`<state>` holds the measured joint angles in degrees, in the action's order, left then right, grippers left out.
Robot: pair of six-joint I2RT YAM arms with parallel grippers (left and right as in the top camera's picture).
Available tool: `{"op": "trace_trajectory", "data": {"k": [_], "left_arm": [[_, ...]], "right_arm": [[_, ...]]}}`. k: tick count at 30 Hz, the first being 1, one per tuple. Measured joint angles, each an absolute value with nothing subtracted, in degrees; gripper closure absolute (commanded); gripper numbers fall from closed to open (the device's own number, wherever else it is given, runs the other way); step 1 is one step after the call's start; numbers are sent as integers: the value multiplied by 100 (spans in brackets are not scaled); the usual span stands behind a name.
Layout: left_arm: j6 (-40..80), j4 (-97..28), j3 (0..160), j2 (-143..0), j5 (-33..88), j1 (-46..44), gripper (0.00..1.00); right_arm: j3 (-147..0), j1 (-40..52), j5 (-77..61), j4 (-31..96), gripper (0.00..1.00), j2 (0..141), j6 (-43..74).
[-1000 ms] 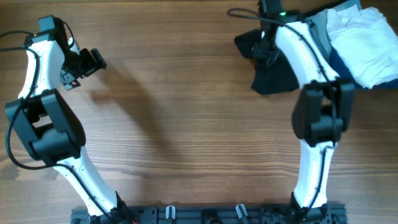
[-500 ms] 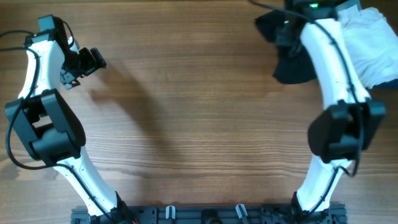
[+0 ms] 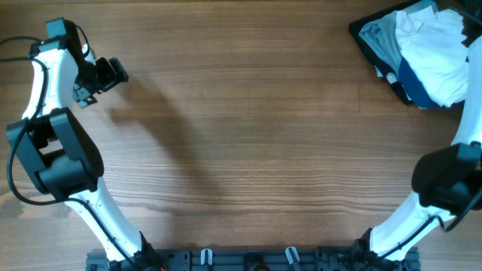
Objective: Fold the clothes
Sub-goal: 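Place the black shirt onto the clothes stack at top right, then release the shirt and withdraw the right gripper from the stack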
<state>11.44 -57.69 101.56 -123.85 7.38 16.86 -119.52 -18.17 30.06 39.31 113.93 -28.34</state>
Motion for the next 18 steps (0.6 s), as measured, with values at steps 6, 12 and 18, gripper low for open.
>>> {"op": "trace_trajectory", "data": {"k": [6,12,18], "left_arm": [[1146,-5697,10156,-12385,751,1686,0],[1146,-5631,10156,-12385,760,1686,0],[1146,-5605,10156,-12385,760,1686,0]], "right_arm": [[-11950,-1909,2941,3579,96,12298,-3688],[-11950,-1907,2845,3701,76,13037,-3894],[-11977,-1909,1944,4541,0,13076,-3577]]}}
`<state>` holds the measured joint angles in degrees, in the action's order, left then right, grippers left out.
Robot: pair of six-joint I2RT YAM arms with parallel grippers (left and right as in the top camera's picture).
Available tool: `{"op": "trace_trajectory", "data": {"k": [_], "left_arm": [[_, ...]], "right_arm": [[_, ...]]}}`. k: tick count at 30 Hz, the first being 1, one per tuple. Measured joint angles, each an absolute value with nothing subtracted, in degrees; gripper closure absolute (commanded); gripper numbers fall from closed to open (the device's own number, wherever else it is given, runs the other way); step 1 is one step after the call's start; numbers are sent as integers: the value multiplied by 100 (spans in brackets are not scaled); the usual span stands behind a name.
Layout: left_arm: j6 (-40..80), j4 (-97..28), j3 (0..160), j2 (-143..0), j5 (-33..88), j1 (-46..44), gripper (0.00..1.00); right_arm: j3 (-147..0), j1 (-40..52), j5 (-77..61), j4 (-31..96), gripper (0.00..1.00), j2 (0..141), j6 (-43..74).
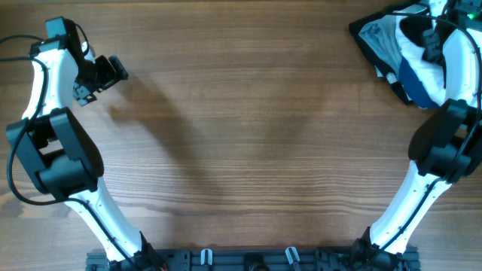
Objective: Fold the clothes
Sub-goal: 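Release the shirt and withdraw the right gripper from the stack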
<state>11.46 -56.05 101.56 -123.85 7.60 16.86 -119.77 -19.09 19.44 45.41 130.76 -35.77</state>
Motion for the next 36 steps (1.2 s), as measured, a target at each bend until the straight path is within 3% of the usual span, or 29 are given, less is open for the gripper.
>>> {"op": "trace_trajectory", "data": {"k": [10,21,29,36], "left_arm": [[1146,-5566,10154,-12385,760,1686,0],[1146,-5625,10154,-12385,762,1686,0],[1146,-5653,10154,-12383,762,1686,0],[1146,-5634,10156,-12383,762,1686,0]], "right_arm": [[-11983,-1929,-438,5765,0,12258,-2646],[-11996,-2165,-338,3885,5,11898,-1608],[-12038,-2849,-497,3660,1,13445,-1133],[-11775,-2985,-768,3507,0,13347,-1120]]}}
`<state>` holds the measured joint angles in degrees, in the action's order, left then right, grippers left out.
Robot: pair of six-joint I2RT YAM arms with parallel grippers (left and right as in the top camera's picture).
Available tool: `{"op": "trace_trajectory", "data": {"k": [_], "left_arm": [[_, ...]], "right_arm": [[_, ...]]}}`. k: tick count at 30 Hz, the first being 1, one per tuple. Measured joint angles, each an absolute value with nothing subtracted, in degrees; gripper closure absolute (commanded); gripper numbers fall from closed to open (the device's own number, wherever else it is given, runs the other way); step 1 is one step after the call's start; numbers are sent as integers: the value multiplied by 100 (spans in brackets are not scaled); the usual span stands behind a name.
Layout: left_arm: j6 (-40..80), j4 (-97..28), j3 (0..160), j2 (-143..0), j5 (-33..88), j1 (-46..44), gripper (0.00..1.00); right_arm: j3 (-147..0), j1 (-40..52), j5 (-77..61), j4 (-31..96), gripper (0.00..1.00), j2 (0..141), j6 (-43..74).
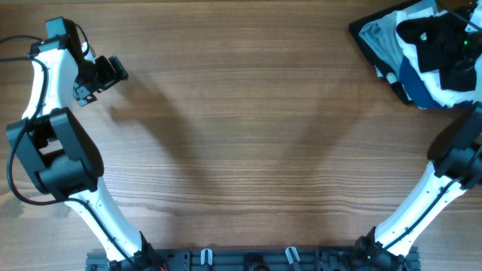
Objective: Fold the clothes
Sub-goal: 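Release the shirt and withdraw the right gripper from the stack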
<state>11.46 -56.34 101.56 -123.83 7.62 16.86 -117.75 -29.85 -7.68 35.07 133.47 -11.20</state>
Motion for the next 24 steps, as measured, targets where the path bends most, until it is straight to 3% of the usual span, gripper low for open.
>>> {"op": "trace_trajectory", "data": {"k": [6,16,24], "left_arm": [[1146,-5631,10156,-12383,762,1686,0],[1146,-5631,10156,-12383,762,1686,0],[1146,-5631,10156,-12383,762,1686,0]], "right_arm": [[-11360,-3017,-893,3905,0,12510,-1111],[-11378,-3022,-943,4106,0,9100,-1070],[-11369,-3022,-943,4163,0,9131,-1070]]}}
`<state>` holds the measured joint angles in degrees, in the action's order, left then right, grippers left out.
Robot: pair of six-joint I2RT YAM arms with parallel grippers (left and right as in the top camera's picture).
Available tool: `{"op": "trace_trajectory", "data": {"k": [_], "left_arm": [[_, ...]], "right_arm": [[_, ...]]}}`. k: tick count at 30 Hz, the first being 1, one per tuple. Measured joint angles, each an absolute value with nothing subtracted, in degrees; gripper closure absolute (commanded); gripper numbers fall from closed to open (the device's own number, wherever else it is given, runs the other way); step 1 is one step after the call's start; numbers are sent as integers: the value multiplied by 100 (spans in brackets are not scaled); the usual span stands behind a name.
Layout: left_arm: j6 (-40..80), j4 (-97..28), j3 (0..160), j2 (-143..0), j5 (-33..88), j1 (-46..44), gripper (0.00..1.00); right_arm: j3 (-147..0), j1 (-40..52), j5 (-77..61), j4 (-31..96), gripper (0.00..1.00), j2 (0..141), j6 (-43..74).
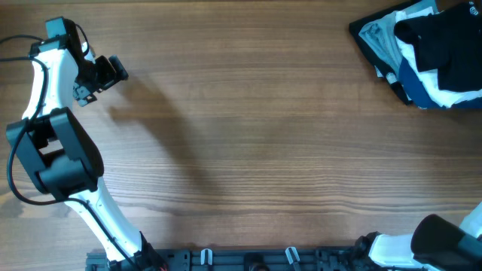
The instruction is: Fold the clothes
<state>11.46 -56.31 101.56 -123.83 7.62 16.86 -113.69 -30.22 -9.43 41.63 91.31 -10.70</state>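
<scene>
A heap of clothes lies at the table's far right corner: a grey garment (380, 39), a white garment (423, 66) and a blue piece (410, 84) on a dark cloth (360, 36). My right gripper (408, 33) is down over the heap, its dark body covering most of the white garment. Its fingers do not show apart from the body. My left gripper (117, 69) hovers at the far left of the table, open and holding nothing, far from the clothes.
The bare wooden table (248, 135) spreads between the two arms. The left arm's base and links (56, 150) stand along the left edge. The clothes heap runs off the right edge of the view.
My right arm has stretched lower over the clothes heap, and its dark body now hides more of the white garment. The left arm has not moved.
At first the heap lay uncovered with the right arm beside it at the right edge. Then the right gripper was over the top of the heap, then further onto the white garment, and now pressed low over it. The left arm stayed still throughout.
</scene>
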Motion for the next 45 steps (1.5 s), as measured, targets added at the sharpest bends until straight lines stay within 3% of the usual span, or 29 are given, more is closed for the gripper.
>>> {"op": "trace_trajectory", "data": {"k": [6,11,16,22,29,38,45], "left_arm": [[1146,-5631,10156,-12383,764,1686,0],[1149,-5634,10156,-12383,766,1686,0],[1146,-5625,10151,-12381,801,1686,0],[1149,-5625,10151,-12374,801,1686,0],[1149,-5623,10151,-12374,801,1686,0],[1146,-5629,10151,-12374,803,1686,0],[1149,-5629,10151,-12372,801,1686,0]], "right_arm": [[-11268,-2749,-941,5301,0,8919,-1066],[-10726,-1085,-770,5586,0,7328,-1299],[-7948,-454,-626,3398,0,4797,-1131],[-3935,-454,-537,604,0,3275,-47],[-1094,-454,-530,-451,0,1640,637],[-34,-454,-250,-12,0,189,1468],[-36,-454,-246,-25,0,110,1564]]}}
